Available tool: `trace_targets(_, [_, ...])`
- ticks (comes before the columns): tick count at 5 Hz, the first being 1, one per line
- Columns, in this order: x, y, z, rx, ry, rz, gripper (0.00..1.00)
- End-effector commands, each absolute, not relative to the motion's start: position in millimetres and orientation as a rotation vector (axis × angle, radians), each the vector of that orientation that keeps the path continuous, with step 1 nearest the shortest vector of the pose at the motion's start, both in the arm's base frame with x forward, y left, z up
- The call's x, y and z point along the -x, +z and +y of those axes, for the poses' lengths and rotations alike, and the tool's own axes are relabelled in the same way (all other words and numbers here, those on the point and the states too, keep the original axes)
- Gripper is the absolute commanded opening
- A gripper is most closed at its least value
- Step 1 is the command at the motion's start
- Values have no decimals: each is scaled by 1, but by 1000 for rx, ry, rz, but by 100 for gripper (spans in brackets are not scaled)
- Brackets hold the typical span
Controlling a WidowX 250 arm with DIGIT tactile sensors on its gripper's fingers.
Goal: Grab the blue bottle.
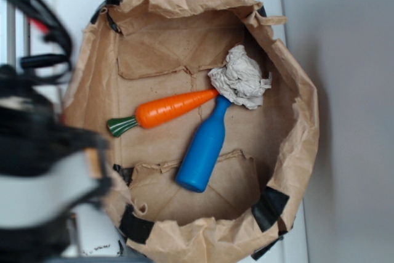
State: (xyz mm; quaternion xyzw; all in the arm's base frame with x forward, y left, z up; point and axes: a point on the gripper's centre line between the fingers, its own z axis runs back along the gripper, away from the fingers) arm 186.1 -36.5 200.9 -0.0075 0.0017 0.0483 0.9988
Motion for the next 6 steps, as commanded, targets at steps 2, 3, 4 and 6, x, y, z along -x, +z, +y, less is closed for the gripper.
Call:
trace_targets(2, [-190, 211, -37, 23, 100, -36, 100])
trace_targets(3, [-229, 198, -27, 90, 208, -76, 100])
trace_targets(4, [-261, 171, -10, 142, 319, -104, 100])
trace_targets(6, [-257, 149, 13, 245, 642, -179, 100])
